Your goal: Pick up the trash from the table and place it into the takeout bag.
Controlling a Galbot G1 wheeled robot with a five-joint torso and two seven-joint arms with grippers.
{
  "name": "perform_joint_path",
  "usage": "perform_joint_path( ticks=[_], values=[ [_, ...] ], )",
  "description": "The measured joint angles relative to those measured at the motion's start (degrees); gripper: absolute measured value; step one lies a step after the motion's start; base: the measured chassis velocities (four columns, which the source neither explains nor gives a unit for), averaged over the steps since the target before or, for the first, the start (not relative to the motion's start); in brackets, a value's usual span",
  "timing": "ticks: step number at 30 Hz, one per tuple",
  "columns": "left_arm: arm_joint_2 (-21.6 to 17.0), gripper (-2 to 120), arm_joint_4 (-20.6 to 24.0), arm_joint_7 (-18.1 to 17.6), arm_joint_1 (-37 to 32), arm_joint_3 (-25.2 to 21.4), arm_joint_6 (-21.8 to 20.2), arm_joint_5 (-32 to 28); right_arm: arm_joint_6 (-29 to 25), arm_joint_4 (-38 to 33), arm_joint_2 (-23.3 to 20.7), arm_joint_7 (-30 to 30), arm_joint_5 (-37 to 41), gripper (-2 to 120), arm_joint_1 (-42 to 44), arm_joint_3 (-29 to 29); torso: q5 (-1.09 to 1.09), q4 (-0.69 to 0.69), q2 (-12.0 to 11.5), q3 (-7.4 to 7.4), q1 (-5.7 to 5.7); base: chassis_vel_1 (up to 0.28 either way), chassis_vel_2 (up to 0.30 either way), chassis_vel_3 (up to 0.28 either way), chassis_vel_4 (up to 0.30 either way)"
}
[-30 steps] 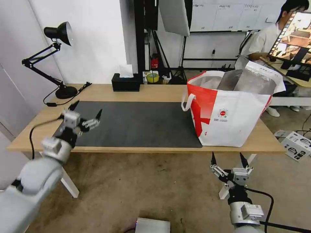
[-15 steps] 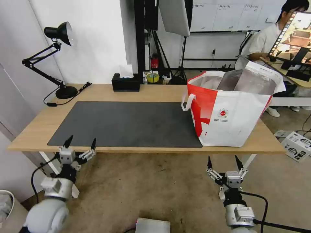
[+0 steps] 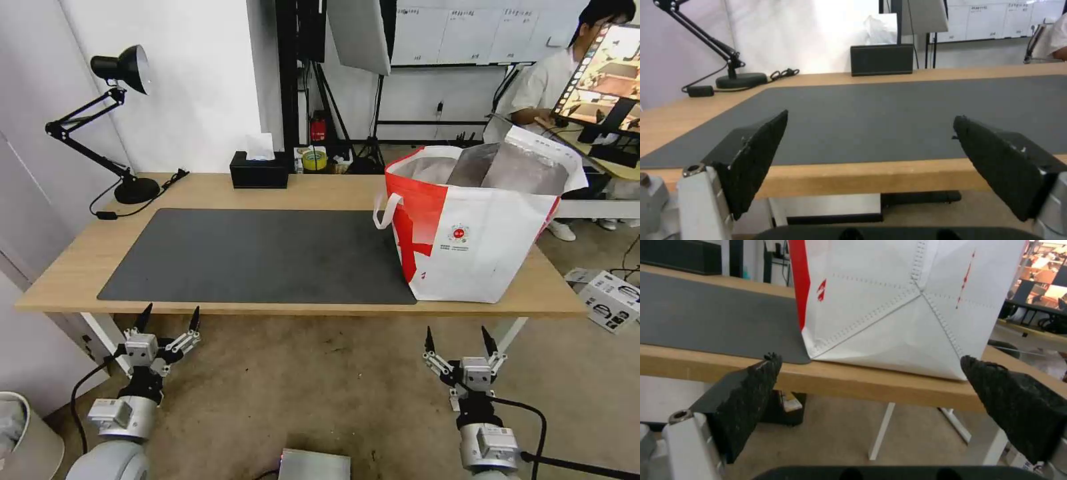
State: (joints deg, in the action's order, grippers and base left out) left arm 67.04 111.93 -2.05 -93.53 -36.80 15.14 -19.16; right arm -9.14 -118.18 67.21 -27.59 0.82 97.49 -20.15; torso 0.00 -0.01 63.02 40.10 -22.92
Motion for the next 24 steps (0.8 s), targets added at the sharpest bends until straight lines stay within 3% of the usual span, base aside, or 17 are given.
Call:
perform_joint_path(
  ticks=[24],
  values=[
    [1.4, 100, -1.6, 0.7, -0.2, 0.4, 2.0, 1.1, 0.0, 1.1, 1.1, -0.1, -0.9, 100, 0.1, 0.5, 0.00, 0.00, 0.0, 0.00, 0.00, 0.000, 0.000, 0.000, 0.000]
  ],
)
